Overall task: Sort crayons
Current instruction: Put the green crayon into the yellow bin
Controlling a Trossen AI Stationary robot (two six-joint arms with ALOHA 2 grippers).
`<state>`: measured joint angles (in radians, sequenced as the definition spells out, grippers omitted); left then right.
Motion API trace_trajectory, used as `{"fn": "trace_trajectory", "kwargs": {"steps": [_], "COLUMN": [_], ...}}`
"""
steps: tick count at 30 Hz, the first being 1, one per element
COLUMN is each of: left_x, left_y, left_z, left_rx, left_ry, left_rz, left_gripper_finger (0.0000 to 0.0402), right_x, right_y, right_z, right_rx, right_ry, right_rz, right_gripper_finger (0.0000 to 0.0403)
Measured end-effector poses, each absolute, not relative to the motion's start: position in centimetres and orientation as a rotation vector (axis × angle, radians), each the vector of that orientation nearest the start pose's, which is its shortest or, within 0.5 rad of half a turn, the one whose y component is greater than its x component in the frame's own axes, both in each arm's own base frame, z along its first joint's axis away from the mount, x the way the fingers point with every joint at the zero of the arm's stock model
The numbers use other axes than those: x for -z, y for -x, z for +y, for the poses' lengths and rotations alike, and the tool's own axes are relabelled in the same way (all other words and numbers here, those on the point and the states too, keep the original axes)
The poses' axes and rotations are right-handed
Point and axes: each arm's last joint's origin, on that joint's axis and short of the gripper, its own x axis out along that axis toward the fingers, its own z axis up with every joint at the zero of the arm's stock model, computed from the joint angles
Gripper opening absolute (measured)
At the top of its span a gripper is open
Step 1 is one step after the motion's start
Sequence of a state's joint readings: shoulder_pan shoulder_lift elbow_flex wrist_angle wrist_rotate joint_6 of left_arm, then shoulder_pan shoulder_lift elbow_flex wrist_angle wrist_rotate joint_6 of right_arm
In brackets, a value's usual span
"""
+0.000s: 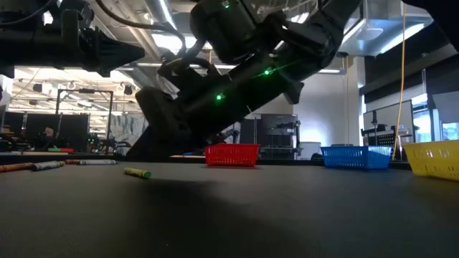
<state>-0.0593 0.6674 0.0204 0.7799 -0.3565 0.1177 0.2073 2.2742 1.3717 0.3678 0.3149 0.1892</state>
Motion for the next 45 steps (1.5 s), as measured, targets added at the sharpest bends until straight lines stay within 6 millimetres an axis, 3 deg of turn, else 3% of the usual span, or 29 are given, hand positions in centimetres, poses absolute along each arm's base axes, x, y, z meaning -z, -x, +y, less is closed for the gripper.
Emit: {"fn": "trace_trajectory", "kwargs": {"steps": [15,28,37,45], "left_x": [-18.0,-18.0,-18.0,-18.0], "left_y": [-13.9,-13.9,-13.9,-13.9], "left_z": [0.2,0.2,0.2,0.2], "left_rx": [-0.304,-0.303,-0.302,-0.301], "left_ry": [-0.088,-0.086,-0.086,-0.086], "left_rz": [-0.113,-0.113,-0.113,-0.112], "left_gripper_finger": [0.0025,0.0025,0.0025,0.0025], "right_x": [-9.1,-9.1,-9.3,-11.4], "right_y": [-45.8,-45.7,-45.6,-44.6], "right_z": [8.7,8.8,8.9,9.0], "right_rx": [0.158,0.122,0.121,0.122], "right_ry": [-0.042,-0.009,0.021,0.038], "right_rz": [0.617,0.637,0.641,0.711], "right_gripper_finger": [0.0165,0.0011,0.003,0.0018]}}
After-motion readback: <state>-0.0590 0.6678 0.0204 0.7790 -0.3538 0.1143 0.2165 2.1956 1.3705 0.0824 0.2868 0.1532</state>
